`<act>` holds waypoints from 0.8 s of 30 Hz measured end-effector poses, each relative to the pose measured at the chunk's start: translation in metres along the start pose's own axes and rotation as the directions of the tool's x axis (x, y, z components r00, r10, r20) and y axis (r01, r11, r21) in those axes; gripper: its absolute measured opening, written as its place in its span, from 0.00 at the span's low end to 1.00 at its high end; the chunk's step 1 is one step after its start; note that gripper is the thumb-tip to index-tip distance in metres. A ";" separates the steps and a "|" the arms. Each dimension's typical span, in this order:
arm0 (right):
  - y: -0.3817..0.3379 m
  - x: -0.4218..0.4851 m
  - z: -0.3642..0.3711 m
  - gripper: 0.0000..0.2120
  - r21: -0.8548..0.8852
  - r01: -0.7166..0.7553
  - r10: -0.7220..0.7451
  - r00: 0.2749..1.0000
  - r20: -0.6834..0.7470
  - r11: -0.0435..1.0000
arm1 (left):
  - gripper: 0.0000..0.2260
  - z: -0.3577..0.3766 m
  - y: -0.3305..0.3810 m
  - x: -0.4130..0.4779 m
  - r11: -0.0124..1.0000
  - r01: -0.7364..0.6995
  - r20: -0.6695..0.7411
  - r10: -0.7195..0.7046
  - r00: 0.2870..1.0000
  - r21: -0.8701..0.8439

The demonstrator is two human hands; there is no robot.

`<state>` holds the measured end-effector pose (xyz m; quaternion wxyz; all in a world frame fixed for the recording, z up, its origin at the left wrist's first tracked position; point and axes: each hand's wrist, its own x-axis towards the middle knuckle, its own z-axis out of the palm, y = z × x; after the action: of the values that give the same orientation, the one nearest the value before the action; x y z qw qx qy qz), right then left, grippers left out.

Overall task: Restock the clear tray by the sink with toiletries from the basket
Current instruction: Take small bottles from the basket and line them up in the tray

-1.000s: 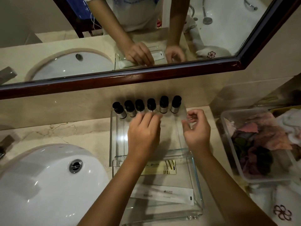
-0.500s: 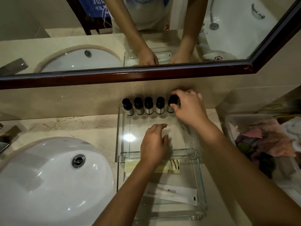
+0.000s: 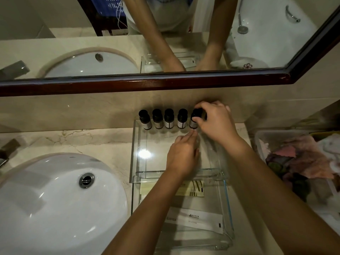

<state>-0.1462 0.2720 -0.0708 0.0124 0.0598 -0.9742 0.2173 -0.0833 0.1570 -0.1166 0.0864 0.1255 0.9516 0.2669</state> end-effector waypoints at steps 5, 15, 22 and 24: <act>0.002 -0.002 0.002 0.19 0.020 -0.016 0.016 1.000 0.002 1.000 | 0.26 0.001 0.000 0.002 1.000 0.005 0.012 -0.005 1.000 0.001; 0.032 -0.025 -0.004 0.24 0.327 -0.199 0.221 0.975 -0.031 0.924 | 0.25 0.002 0.002 0.007 0.999 -0.027 0.035 0.026 0.999 0.030; 0.038 -0.017 0.023 0.25 0.287 -0.239 0.240 0.970 0.034 0.928 | 0.25 0.009 0.008 0.018 0.994 -0.086 0.088 0.080 0.993 0.066; 0.040 -0.014 0.028 0.23 0.267 -0.241 0.246 0.969 0.015 0.933 | 0.26 0.010 0.010 0.020 0.993 -0.094 0.095 0.086 0.992 0.074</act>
<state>-0.1371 0.2976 -0.1137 -0.0136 -0.0621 -0.9358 0.3468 -0.0981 0.1754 -0.1217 0.1127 0.1838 0.9498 0.2268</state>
